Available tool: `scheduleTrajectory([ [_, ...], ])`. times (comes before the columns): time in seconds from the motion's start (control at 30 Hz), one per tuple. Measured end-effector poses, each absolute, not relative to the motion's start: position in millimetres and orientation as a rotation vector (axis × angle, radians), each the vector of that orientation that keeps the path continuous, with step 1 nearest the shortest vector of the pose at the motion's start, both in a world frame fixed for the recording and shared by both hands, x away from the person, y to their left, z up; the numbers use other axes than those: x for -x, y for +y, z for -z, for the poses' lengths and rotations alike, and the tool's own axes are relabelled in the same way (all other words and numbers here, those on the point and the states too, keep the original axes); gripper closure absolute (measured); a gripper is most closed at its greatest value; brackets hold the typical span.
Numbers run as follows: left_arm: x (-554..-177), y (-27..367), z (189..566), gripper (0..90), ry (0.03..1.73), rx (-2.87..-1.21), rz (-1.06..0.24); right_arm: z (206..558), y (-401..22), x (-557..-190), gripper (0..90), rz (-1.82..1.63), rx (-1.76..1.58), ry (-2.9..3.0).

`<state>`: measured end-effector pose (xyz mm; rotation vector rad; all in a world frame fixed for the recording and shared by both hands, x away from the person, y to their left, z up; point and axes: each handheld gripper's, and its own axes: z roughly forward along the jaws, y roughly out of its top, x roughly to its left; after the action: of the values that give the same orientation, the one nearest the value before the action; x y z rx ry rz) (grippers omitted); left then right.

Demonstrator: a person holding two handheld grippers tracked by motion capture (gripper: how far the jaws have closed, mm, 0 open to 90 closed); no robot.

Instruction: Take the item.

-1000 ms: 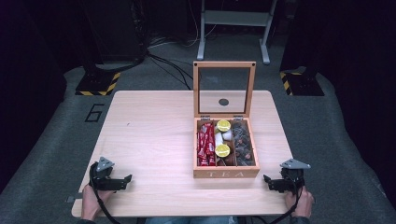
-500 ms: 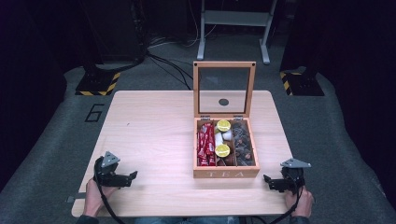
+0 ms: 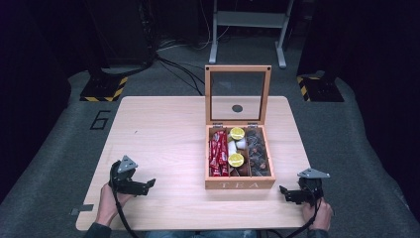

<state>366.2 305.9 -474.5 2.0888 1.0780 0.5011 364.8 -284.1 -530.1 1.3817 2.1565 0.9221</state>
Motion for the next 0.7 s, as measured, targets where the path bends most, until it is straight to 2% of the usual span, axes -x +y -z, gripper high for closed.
scheduleTrajectory([
  [0.7,-380,265,445,1.1,0.947,-2.112,-0.466,530,-285,-365,0.0,-0.918,-1.364,2.167],
])
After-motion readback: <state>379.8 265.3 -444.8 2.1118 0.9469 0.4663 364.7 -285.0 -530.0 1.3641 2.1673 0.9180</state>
